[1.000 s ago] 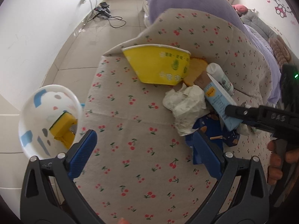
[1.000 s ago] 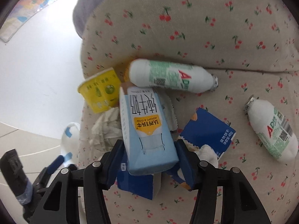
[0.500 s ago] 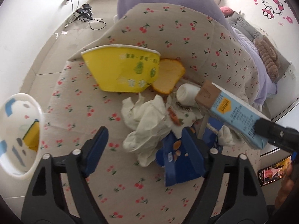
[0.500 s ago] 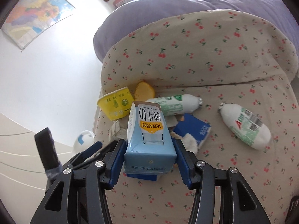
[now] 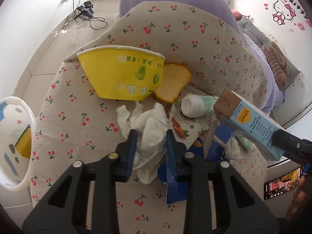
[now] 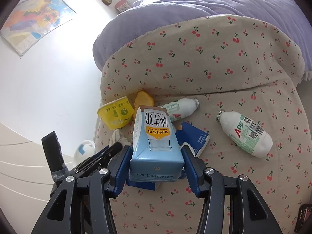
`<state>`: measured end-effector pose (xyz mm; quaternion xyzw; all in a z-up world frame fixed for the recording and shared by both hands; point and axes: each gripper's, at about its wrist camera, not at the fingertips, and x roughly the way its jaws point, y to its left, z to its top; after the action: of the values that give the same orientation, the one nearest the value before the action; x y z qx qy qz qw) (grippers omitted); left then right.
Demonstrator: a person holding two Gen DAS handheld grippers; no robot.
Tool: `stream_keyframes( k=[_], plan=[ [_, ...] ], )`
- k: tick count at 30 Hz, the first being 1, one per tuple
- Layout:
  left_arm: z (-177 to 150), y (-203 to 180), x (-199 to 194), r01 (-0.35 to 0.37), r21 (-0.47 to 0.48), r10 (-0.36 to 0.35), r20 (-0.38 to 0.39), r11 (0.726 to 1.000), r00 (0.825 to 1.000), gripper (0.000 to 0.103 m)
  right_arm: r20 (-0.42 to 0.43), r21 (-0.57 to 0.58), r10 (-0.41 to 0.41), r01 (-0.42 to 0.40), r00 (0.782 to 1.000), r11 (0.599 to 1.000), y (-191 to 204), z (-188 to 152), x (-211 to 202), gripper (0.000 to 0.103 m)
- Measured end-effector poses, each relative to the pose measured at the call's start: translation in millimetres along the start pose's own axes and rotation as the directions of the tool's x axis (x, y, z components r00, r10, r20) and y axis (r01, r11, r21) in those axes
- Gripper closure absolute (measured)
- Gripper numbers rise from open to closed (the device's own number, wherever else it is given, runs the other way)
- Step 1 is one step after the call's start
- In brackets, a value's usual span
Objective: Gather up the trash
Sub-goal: 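Grasp the crumpled tissue with the left gripper while the right gripper holds the carton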
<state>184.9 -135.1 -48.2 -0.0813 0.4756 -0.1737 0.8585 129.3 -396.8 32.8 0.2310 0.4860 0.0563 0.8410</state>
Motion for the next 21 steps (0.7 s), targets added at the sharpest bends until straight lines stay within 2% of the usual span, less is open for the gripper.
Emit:
stream_keyframes(
  k=[13,21],
  plan=[
    [-4.5,17.4,-36.3,0.052,-0.021,-0.051,0.031,0.998,0.998,0.079,0.018,-0.025,0.029,-0.029,0.999,0.999,25.8,-1.1,0.7,0.05],
    [-6.3,41.6,-60.9,0.057,-0.054,-0.053,0.069,0.997,0.996,0.079,-0.001,-0.049,0.049,-0.049,0.999,0.998,53.5,-3.9,15.3,0.05]
  ],
)
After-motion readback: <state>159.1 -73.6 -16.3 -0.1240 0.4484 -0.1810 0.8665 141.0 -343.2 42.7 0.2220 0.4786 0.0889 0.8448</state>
